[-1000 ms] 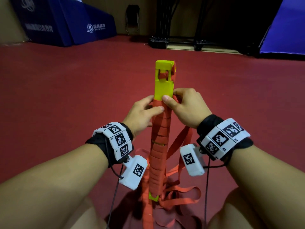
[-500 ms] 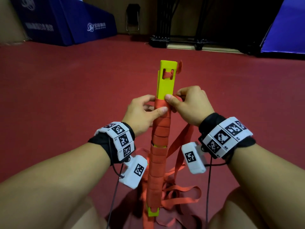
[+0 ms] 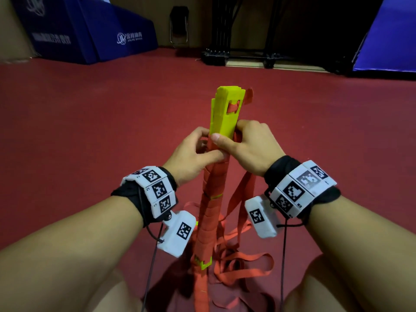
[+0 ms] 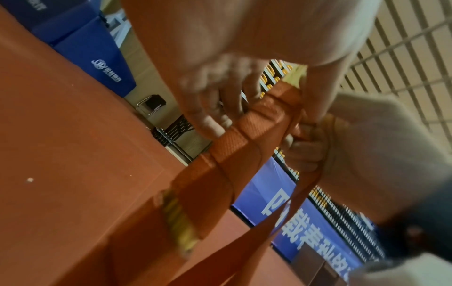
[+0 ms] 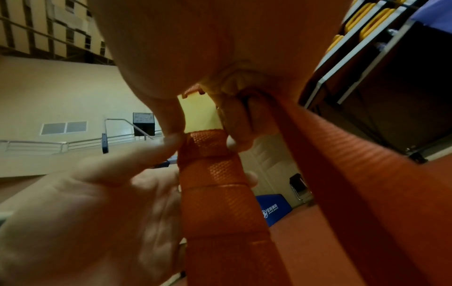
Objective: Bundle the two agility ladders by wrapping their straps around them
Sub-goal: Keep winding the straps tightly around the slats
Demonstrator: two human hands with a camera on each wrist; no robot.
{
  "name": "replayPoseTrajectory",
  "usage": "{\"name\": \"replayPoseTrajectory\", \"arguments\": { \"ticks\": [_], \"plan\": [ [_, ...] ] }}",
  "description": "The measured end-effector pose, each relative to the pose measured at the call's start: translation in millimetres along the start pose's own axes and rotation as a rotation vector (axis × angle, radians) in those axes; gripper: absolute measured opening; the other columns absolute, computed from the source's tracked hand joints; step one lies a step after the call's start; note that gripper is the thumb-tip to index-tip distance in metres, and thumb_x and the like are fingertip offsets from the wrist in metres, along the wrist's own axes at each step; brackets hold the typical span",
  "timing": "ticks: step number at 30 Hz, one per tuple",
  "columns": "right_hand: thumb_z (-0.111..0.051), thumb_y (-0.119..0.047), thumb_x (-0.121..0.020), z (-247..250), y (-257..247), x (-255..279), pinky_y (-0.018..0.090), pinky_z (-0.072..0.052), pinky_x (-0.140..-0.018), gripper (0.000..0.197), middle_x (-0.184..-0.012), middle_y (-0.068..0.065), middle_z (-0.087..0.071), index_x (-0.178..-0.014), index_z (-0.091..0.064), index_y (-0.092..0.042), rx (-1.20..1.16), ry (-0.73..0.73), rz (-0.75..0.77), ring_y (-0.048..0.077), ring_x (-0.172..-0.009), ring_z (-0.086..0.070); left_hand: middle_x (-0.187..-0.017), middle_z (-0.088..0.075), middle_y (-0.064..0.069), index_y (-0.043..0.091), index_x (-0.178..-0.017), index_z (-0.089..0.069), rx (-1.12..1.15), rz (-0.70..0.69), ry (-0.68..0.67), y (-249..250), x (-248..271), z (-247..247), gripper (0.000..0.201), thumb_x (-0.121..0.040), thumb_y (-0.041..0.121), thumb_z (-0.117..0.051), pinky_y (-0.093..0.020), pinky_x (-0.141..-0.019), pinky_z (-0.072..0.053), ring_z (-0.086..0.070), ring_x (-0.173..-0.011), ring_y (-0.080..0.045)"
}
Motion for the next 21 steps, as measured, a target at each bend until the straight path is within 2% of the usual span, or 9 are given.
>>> {"name": "replayPoseTrajectory", "arguments": {
  "ticks": [2,4,5,8,12,14,17,19,21],
  "plan": [
    [-0.060,-0.057,-0.092,-2.0,0.5,0.4,0.030,-0.033,-0.052,0.046,-0.069,0.004,-0.059,-0.089,-0.068,-0.011,-0.034,-0.041,0.016,0.019,-0.062,-0.052,-0.085,-0.072,0.011,0.011,-0.115,-0.058,0.072,0.024,-0.052,-1.2,-0.6,-4.1,0.055,-0.066,0.027,-0.076,-0.017,-0.075,-0.050,-0.065,-0.082,-0.002],
    [-0.058,-0.054,-0.094,-3.3,0.1,1.6,0.029,-0.034,-0.054,0.045,-0.069,0.005,-0.060,-0.090,-0.067,-0.010,-0.051,-0.072,0.030,0.017,-0.061,-0.052,-0.103,-0.070,-0.002,0.005,-0.125,-0.060,0.077,0.020,-0.087,-1.6,-0.5,-4.2,0.070,-0.062,0.032,-0.074,-0.030,-0.091,-0.048,-0.063,-0.098,-0.012],
    [-0.057,-0.053,-0.094,-3.9,-0.3,2.1,0.030,-0.036,-0.056,0.046,-0.069,0.007,-0.060,-0.090,-0.067,-0.009,-0.054,-0.083,0.042,0.018,-0.061,-0.052,-0.104,-0.069,-0.003,0.006,-0.123,-0.063,0.086,0.017,-0.102,-2.0,-0.3,-3.9,0.067,-0.062,0.030,-0.073,-0.031,-0.092,-0.047,-0.062,-0.098,-0.013],
    [-0.056,-0.051,-0.096,-6.5,-0.5,2.3,0.037,-0.042,-0.065,0.045,-0.077,0.012,-0.066,-0.091,-0.067,-0.008,-0.062,-0.113,0.077,0.025,-0.069,-0.057,-0.094,-0.067,-0.001,0.008,-0.114,-0.066,0.153,0.044,-0.097,-4.8,0.9,-1.2,0.043,-0.071,0.012,-0.066,-0.019,-0.078,-0.047,-0.060,-0.086,-0.010],
    [-0.045,-0.071,-0.083,-9.9,-0.8,-0.6,0.045,-0.052,-0.075,0.064,-0.086,0.007,-0.071,-0.103,-0.071,-0.015,-0.077,-0.123,0.103,0.026,-0.079,-0.065,-0.106,-0.069,-0.009,0.010,-0.120,-0.064,0.101,0.009,-0.071,-4.0,3.6,7.7,0.044,-0.077,0.007,-0.073,-0.022,-0.089,-0.052,-0.064,-0.095,-0.011],
    [-0.043,-0.074,-0.078,-10.5,-1.7,-1.6,0.047,-0.054,-0.075,0.067,-0.085,0.005,-0.072,-0.108,-0.072,-0.021,-0.107,-0.127,0.103,0.025,-0.078,-0.067,-0.104,-0.072,-0.007,0.010,-0.122,-0.064,0.059,0.019,-0.040,-5.6,4.8,13.6,0.046,-0.081,-0.002,-0.078,-0.025,-0.086,-0.055,-0.068,-0.091,-0.009],
    [-0.053,-0.067,-0.085,-11.0,-2.6,-2.3,0.048,-0.054,-0.069,0.048,-0.074,0.008,-0.070,-0.096,-0.072,-0.025,-0.109,-0.129,0.100,0.026,-0.069,-0.066,-0.097,-0.074,-0.005,0.011,-0.121,-0.064,0.024,0.035,-0.009,-7.9,5.6,18.1,0.043,-0.083,-0.005,-0.075,-0.023,-0.072,-0.056,-0.069,-0.083,-0.009],
    [-0.060,-0.053,-0.092,-10.6,-4.6,-2.7,0.043,-0.053,-0.065,0.026,-0.068,0.004,-0.069,-0.080,-0.066,-0.031,-0.123,-0.137,0.097,0.022,-0.065,-0.066,-0.093,-0.074,-0.002,0.017,-0.117,-0.065,0.020,0.054,0.009,-9.2,5.3,19.5,0.042,-0.082,0.001,-0.079,-0.028,-0.071,-0.056,-0.070,-0.082,-0.010],
    [-0.063,-0.041,-0.096,-10.0,-5.7,-2.6,0.032,-0.047,-0.060,0.023,-0.062,-0.003,-0.067,-0.074,-0.062,-0.033,-0.174,-0.149,0.078,0.010,-0.055,-0.061,-0.088,-0.074,0.002,0.021,-0.115,-0.066,0.010,0.069,0.033,-8.7,5.6,20.3,0.043,-0.079,0.006,-0.083,-0.037,-0.074,-0.057,-0.070,-0.081,-0.011]
  ]
}}
Point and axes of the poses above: each hand's wrist, its own x-axis away from the middle knuckle, its own z-axis out of the back of the hand, y = z × x, the point moved 8 cm from there along -x, towards the middle knuckle
